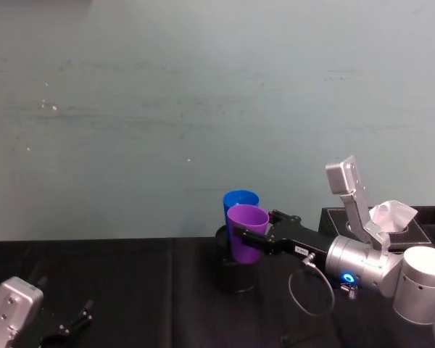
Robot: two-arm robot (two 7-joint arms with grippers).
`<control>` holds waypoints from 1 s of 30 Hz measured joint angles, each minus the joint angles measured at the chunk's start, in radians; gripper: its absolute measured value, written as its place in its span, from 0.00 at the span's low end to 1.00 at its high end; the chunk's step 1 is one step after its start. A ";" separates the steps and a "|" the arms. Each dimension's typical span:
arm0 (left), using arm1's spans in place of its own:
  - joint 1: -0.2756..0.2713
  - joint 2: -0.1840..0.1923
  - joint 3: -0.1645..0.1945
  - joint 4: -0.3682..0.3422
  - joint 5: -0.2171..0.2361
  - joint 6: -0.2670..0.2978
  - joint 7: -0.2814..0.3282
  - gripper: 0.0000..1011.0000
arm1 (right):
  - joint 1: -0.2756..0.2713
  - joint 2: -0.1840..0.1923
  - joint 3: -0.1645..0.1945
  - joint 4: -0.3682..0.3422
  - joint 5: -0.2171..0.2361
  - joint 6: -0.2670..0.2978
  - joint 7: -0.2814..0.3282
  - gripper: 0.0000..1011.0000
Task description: Pick up one cup with a gripper and tap it against the other cup.
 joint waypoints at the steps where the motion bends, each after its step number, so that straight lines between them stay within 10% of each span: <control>1: 0.000 0.000 0.000 0.000 0.000 0.000 0.000 0.99 | 0.002 -0.002 0.001 0.005 -0.001 -0.002 0.001 0.73; 30: 0.000 0.000 0.000 0.000 0.000 0.000 0.000 0.99 | 0.099 -0.077 0.046 0.182 -0.040 -0.054 0.053 0.73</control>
